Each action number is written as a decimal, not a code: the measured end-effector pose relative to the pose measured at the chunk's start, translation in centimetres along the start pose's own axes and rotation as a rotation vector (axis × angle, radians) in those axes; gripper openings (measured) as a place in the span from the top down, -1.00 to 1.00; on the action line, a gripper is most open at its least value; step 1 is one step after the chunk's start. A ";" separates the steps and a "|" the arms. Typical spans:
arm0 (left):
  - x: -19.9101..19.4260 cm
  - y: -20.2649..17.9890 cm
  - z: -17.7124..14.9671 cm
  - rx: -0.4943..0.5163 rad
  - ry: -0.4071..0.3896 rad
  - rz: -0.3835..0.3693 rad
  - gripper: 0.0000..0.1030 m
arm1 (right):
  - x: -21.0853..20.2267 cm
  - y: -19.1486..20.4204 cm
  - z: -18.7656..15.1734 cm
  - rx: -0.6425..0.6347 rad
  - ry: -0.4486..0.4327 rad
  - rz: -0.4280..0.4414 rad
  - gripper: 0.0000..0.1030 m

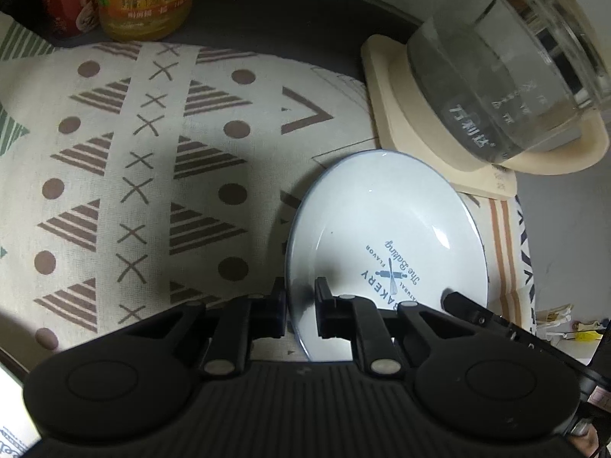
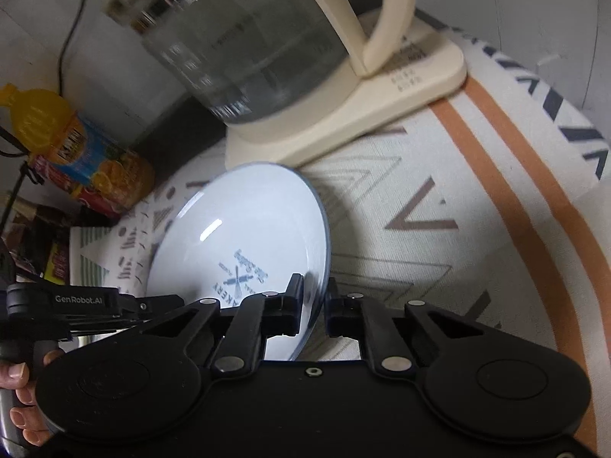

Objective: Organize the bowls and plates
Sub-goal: 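Lift the 'BAKERY' plate and carry it toward the plate stack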

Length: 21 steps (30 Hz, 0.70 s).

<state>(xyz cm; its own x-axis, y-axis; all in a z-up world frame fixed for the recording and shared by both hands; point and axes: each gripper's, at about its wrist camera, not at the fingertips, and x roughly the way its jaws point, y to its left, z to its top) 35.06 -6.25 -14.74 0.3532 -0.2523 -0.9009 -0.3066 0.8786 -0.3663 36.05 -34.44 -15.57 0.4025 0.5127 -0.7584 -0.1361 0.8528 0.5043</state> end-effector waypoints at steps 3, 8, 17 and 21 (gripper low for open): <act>-0.9 -0.2 0.1 0.012 -0.027 -0.012 0.76 | -0.9 0.4 0.5 -0.003 -0.020 0.025 0.77; -2.7 -0.4 0.4 0.023 -0.082 -0.034 0.76 | -1.7 1.0 1.0 -0.015 -0.048 0.032 0.77; -5.3 -0.8 0.0 0.030 -0.137 -0.065 0.76 | -4.4 2.4 1.3 -0.024 -0.101 0.047 0.77; -6.7 -1.1 -0.4 0.044 -0.160 -0.077 0.76 | -6.0 3.1 1.2 -0.038 -0.138 0.057 0.77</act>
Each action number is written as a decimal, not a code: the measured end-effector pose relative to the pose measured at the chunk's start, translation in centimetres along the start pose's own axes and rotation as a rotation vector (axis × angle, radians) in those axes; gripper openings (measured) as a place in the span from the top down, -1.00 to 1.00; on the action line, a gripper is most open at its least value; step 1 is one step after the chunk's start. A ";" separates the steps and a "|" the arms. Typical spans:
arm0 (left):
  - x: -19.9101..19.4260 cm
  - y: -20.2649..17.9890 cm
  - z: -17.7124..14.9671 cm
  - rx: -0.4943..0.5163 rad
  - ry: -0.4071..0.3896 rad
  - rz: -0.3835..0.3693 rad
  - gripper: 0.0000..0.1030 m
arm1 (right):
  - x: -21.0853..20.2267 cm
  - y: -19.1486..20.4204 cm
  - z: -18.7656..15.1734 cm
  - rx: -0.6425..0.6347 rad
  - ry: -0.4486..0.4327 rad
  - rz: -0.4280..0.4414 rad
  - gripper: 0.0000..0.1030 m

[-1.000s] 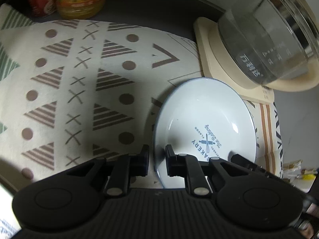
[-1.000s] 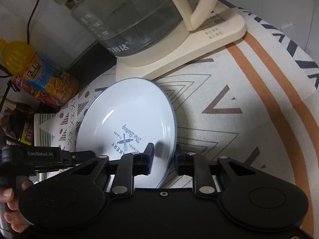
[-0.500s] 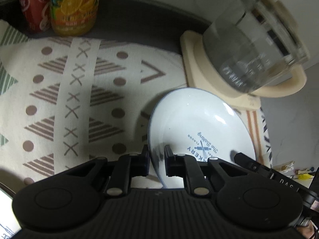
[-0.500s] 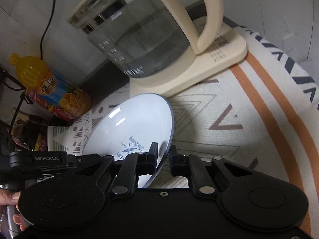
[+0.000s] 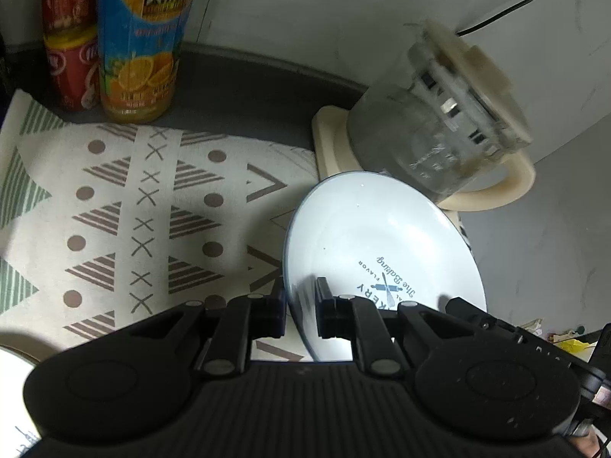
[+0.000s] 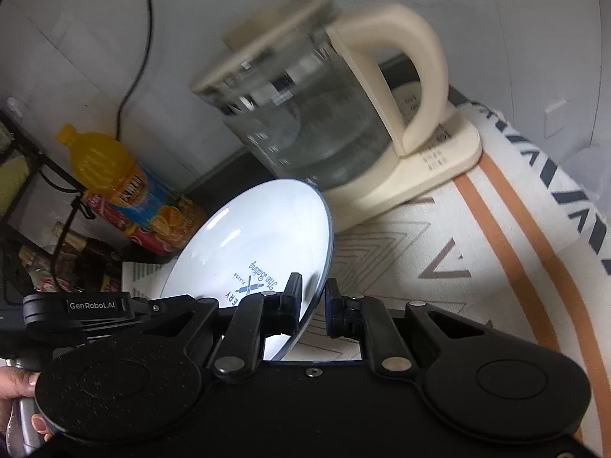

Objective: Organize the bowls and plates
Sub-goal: 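Lift the 'BAKERY' plate and carry it toward the plate stack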

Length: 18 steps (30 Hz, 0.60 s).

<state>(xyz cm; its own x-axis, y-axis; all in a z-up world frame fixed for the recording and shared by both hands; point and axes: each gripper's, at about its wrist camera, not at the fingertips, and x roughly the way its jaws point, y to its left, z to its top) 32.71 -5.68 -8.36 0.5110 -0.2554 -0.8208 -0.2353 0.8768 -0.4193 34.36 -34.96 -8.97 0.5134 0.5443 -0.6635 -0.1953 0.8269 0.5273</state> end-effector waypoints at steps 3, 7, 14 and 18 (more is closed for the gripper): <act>-1.1 -0.2 0.0 -0.002 -0.024 -0.025 0.76 | -0.9 0.7 0.0 0.000 -0.026 0.002 0.77; -2.8 -0.1 -0.3 0.007 -0.051 -0.054 0.76 | -2.3 2.2 -0.1 -0.005 -0.064 0.005 0.77; -6.2 1.5 -1.3 0.033 -0.077 -0.089 0.76 | -4.2 6.2 -2.3 0.013 -0.117 -0.014 0.77; -8.7 3.0 -2.2 0.057 -0.078 -0.101 0.76 | -4.6 8.6 -4.7 0.017 -0.124 -0.021 0.77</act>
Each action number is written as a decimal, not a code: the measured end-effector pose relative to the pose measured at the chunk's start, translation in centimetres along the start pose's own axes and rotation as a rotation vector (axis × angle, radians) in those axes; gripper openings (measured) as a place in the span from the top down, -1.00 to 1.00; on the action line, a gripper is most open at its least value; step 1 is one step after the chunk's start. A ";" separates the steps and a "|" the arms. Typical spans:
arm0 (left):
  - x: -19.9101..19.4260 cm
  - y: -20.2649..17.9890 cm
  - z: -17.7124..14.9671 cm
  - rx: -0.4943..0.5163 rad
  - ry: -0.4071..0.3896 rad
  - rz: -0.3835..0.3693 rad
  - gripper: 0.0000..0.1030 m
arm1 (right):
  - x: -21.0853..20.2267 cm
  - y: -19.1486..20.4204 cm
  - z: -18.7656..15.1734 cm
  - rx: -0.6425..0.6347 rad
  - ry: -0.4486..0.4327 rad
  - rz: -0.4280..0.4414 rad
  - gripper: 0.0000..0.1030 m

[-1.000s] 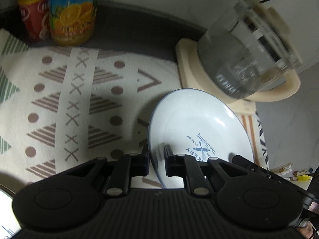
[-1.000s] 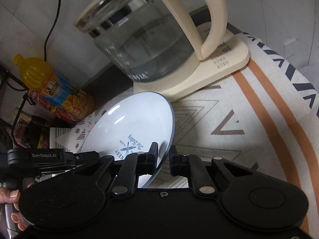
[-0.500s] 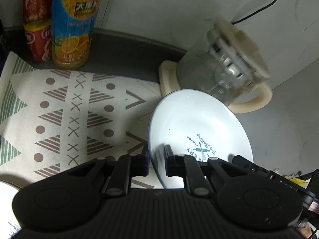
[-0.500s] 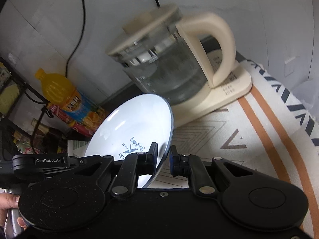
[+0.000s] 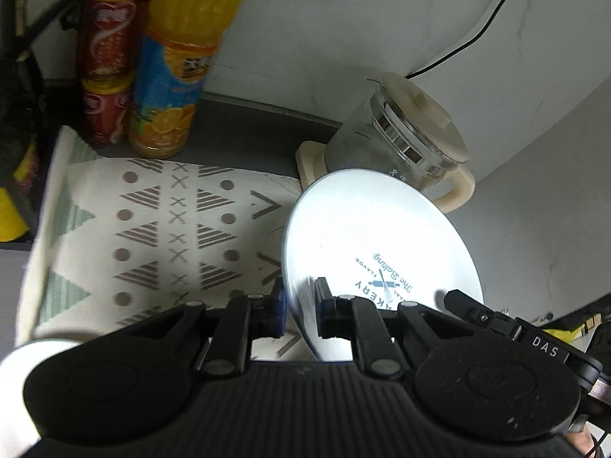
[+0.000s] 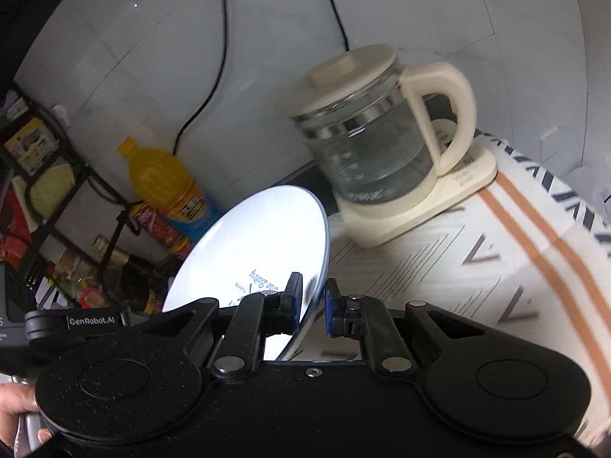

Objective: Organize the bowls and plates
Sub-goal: 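Lift the 'BAKERY' plate and carry it toward the plate stack, then lower the 'BAKERY' plate onto the 'Sweet' plate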

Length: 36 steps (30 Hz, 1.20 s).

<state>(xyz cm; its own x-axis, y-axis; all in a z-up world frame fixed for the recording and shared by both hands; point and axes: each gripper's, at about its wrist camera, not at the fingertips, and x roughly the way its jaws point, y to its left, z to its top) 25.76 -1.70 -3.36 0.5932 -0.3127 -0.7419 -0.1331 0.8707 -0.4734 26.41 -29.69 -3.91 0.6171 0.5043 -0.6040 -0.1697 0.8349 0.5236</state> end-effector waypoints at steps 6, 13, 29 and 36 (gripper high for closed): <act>-3.9 2.5 -1.4 0.011 -0.014 0.001 0.76 | -1.1 3.7 -3.5 -0.004 0.000 -0.005 0.76; -7.2 5.2 -3.2 0.013 -0.026 -0.007 0.76 | -2.2 6.4 -6.8 -0.006 -0.004 -0.014 0.76; -11.0 9.1 -6.9 0.011 -0.010 -0.011 0.76 | -3.4 9.3 -12.7 0.001 0.010 -0.034 0.76; -11.0 10.6 -8.6 0.010 0.017 0.009 0.76 | -3.2 9.7 -15.2 0.007 0.029 -0.047 0.76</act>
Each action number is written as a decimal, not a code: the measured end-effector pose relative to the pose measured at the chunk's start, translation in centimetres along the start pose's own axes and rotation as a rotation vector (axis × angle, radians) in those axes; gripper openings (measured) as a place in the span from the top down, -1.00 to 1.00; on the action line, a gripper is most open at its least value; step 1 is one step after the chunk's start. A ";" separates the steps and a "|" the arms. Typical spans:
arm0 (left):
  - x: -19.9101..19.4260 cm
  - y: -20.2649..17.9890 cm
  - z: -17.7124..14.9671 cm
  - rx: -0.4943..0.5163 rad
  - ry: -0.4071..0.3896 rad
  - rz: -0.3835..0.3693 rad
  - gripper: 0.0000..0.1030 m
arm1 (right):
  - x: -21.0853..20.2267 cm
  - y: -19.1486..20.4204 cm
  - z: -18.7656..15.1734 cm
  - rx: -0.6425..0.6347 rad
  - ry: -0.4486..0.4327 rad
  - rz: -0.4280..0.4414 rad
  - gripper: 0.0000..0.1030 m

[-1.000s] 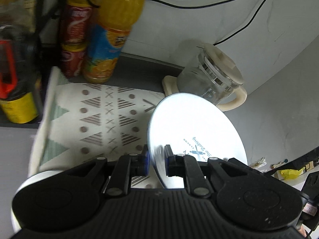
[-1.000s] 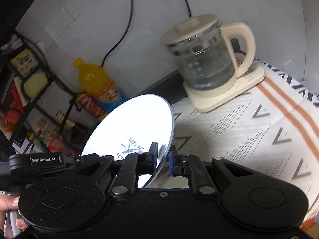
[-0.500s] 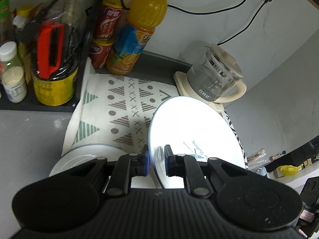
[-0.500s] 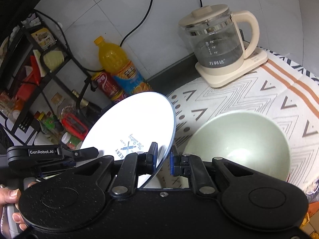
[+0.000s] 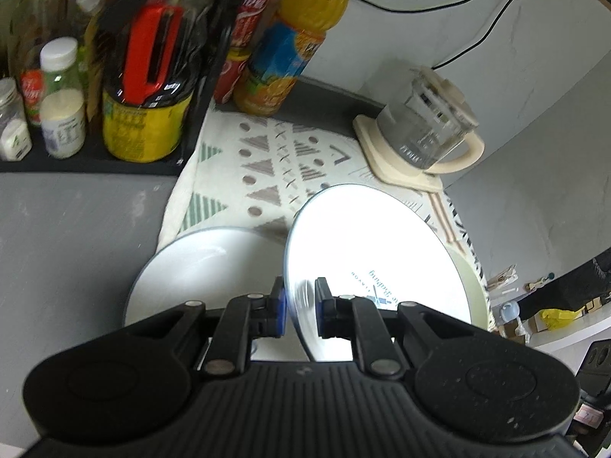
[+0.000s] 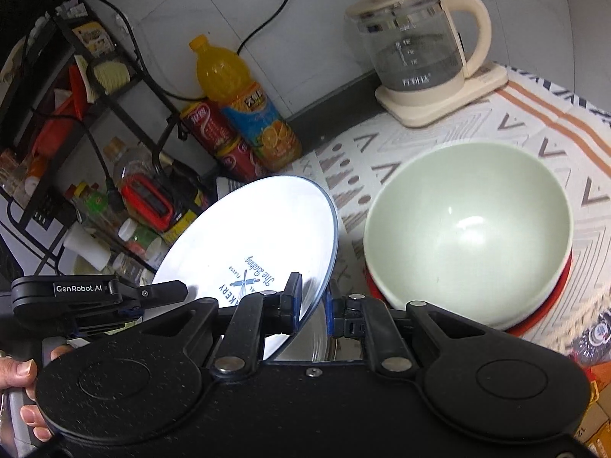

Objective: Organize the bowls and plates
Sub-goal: 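Lower the 'BAKERY' plate onto the 'Sweet' plate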

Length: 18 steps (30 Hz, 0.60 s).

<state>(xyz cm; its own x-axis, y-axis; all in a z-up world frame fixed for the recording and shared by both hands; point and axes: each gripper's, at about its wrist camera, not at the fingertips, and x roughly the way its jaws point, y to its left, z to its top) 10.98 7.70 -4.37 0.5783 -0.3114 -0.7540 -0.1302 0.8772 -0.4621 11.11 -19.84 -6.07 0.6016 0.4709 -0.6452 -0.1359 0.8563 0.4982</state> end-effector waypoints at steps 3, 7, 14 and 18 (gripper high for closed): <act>0.1 0.8 -0.8 -0.001 0.017 0.008 0.76 | 0.4 0.0 -1.2 0.007 0.016 -0.006 0.76; 0.5 2.1 -1.9 -0.011 0.046 0.009 0.76 | 0.9 0.2 -2.6 0.009 0.042 -0.021 0.76; 1.4 4.1 -3.4 -0.037 0.080 0.019 0.76 | 1.4 0.7 -3.9 -0.022 0.072 -0.055 0.76; 2.0 4.9 -4.1 -0.047 0.094 0.028 0.76 | 2.1 1.1 -4.3 -0.041 0.091 -0.073 0.76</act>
<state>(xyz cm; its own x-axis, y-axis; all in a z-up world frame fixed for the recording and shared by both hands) 8.24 9.84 -10.04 0.4965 -0.3221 -0.8060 -0.1839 0.8685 -0.4603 8.80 -16.98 -9.35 0.5371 0.4224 -0.7301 -0.1270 0.8962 0.4251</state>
